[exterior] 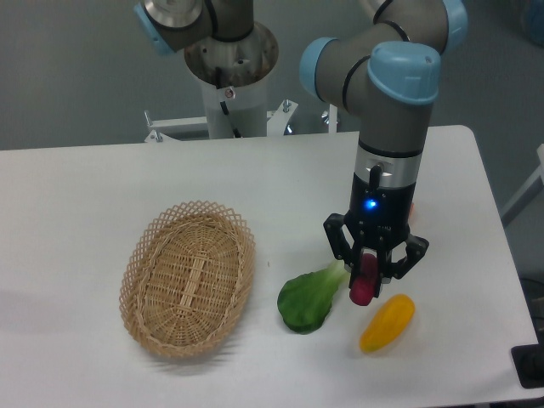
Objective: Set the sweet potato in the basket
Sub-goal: 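Lift the purple sweet potato in the gripper and move toward the basket, then lower the held sweet potato into the wicker basket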
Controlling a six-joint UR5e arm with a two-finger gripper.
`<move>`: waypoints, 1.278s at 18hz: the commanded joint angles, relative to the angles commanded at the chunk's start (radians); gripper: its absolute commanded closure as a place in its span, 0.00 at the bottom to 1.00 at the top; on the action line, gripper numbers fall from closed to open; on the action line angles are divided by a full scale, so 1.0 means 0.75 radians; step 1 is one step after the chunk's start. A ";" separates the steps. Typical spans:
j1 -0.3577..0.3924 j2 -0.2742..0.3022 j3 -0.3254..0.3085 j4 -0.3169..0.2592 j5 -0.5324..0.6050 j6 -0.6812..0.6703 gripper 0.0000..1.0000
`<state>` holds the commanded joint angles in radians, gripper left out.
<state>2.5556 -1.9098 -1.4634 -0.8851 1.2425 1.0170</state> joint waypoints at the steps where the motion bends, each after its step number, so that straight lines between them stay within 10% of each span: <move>1: -0.004 0.002 0.000 0.000 0.000 -0.014 0.75; 19: -0.350 0.053 -0.237 0.020 0.333 -0.366 0.74; 23: -0.482 0.015 -0.370 0.177 0.507 -0.372 0.74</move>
<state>2.1939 -1.8989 -1.7409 -0.7520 1.6224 0.7378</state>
